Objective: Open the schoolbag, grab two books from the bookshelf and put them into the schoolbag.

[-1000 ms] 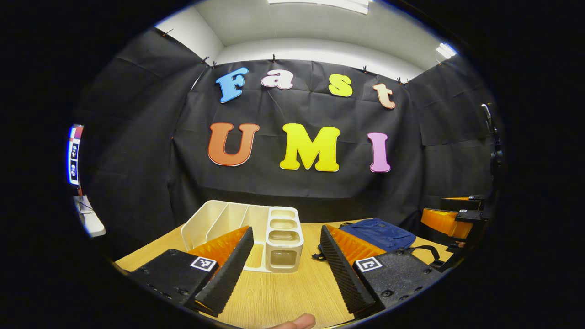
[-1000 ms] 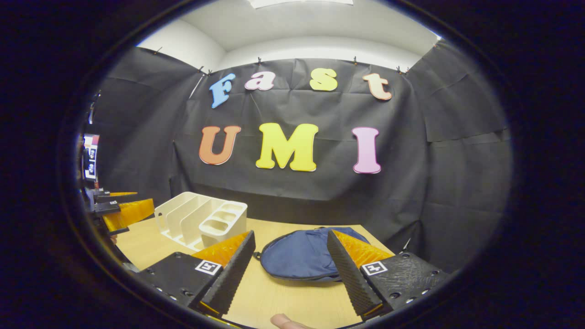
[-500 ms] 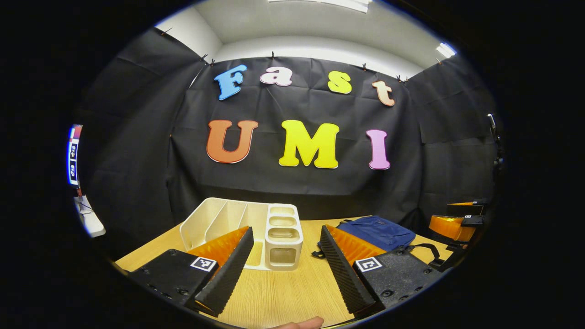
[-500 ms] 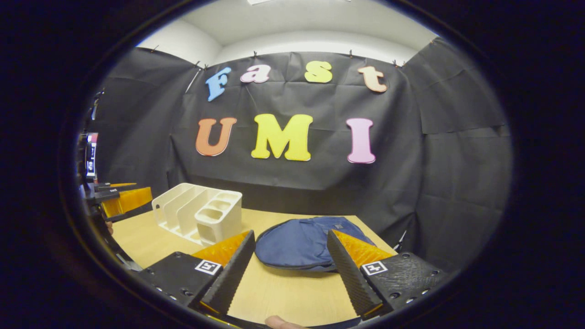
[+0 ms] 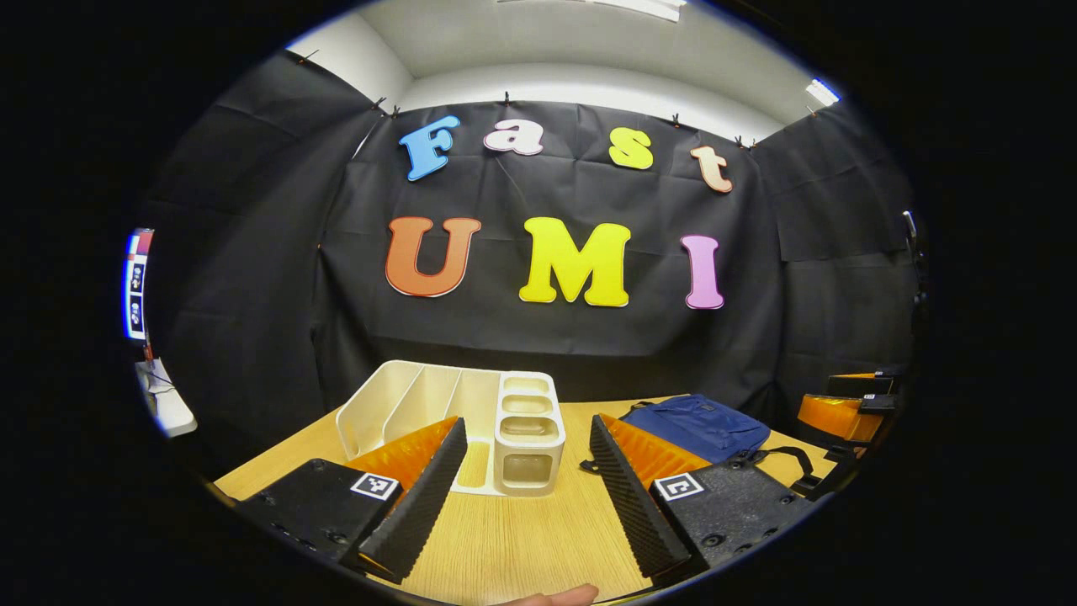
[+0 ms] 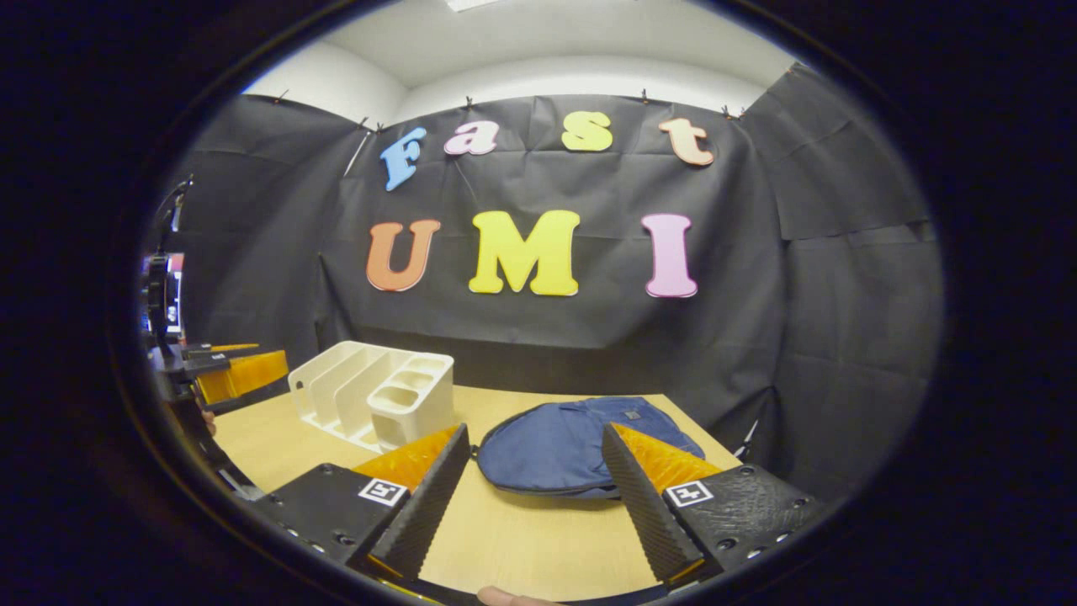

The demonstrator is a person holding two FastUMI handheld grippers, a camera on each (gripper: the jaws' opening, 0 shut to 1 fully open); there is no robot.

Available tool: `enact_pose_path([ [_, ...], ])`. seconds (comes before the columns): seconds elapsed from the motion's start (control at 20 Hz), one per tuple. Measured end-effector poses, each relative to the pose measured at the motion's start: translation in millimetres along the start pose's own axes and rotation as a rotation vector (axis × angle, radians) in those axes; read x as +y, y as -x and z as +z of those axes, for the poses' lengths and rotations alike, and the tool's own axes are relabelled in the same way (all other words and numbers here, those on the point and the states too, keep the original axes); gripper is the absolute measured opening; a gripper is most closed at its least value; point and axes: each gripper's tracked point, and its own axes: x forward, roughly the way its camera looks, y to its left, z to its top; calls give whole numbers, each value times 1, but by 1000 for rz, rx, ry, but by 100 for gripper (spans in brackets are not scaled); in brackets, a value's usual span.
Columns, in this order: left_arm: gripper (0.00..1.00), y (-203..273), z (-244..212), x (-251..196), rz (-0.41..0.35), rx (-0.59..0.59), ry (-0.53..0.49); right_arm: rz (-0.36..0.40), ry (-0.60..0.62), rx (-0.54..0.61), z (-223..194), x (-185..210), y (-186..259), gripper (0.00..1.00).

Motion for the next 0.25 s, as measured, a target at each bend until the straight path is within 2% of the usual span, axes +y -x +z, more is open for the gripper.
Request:
enact_pose_path([
  [0.1, 94, 1, 0, -1, -8, 2, 1, -3, 9, 2, -1, -2, -2, 97],
  [0.25, 94, 1, -1, -1, -10, 6, -6, 3, 12, 15, -4, 0, -4, 95],
])
